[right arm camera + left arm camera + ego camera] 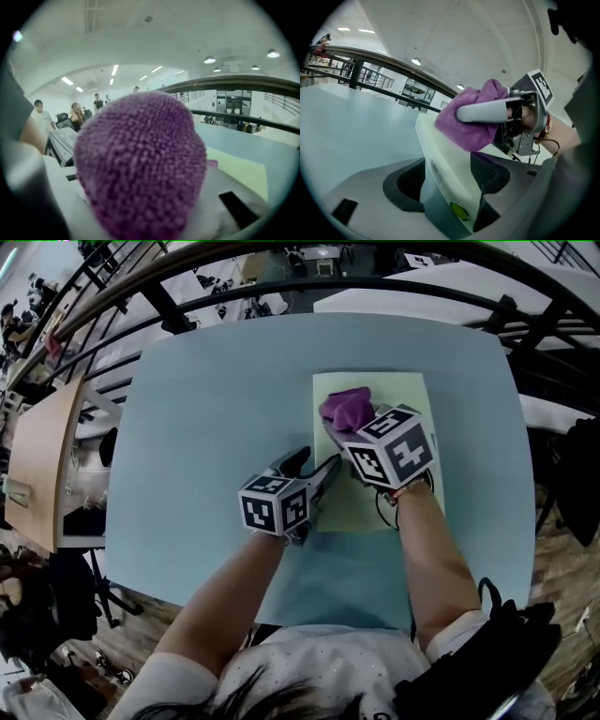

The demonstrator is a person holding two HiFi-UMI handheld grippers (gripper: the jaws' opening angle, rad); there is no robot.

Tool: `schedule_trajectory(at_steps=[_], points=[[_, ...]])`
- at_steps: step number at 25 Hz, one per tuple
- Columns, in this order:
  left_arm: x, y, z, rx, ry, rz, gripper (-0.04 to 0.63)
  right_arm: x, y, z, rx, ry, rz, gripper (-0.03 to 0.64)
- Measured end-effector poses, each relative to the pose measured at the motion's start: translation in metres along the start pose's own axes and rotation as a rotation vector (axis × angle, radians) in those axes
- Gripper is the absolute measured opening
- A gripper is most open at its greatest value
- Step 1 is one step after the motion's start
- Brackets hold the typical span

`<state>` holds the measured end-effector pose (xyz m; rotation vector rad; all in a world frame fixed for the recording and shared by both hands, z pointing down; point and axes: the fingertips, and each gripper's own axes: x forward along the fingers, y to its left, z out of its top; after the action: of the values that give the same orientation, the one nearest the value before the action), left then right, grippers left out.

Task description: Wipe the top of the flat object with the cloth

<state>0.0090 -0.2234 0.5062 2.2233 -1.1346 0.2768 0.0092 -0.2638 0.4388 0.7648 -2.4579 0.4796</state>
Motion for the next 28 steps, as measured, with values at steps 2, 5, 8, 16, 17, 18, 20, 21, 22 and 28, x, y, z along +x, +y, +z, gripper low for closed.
schedule_trajectory(at_steps=[2,5,8,16,17,18,20,21,22,28], points=[[0.000,0.000,0.001,0.001,-0.004,0.002,0.296,0.026,0.014,-0.018,-0.093,0.097,-0.002,0.034],[0.002,-0.001,0.002,0.008,-0.010,0.008,0.296,0.043,0.014,-0.031,-0.191,0.150,-0.040,0.032],[0.002,-0.001,0.001,0.010,-0.009,0.010,0.296,0.039,0.004,-0.034,-0.186,0.154,-0.068,0.032],[0.001,0.001,0.000,0.014,-0.009,0.013,0.296,0.002,-0.043,-0.054,-0.116,0.170,-0.189,0.032],[0.001,0.001,0.000,0.014,-0.008,0.012,0.296,-0.001,-0.047,-0.056,-0.118,0.171,-0.200,0.032],[0.002,0.001,0.000,0.013,-0.006,0.011,0.296,-0.005,-0.050,-0.059,-0.127,0.178,-0.218,0.032],[0.002,0.001,0.000,0.013,-0.006,0.011,0.296,-0.013,-0.058,-0.063,-0.136,0.187,-0.254,0.032],[0.002,0.001,0.000,0.014,-0.007,0.012,0.296,-0.017,-0.062,-0.066,-0.131,0.187,-0.269,0.032],[0.002,0.001,0.000,0.015,-0.008,0.013,0.296,-0.022,-0.067,-0.068,-0.124,0.187,-0.283,0.032],[0.002,0.001,0.001,0.016,-0.009,0.012,0.296,-0.054,-0.097,-0.083,-0.084,0.204,-0.366,0.032]])
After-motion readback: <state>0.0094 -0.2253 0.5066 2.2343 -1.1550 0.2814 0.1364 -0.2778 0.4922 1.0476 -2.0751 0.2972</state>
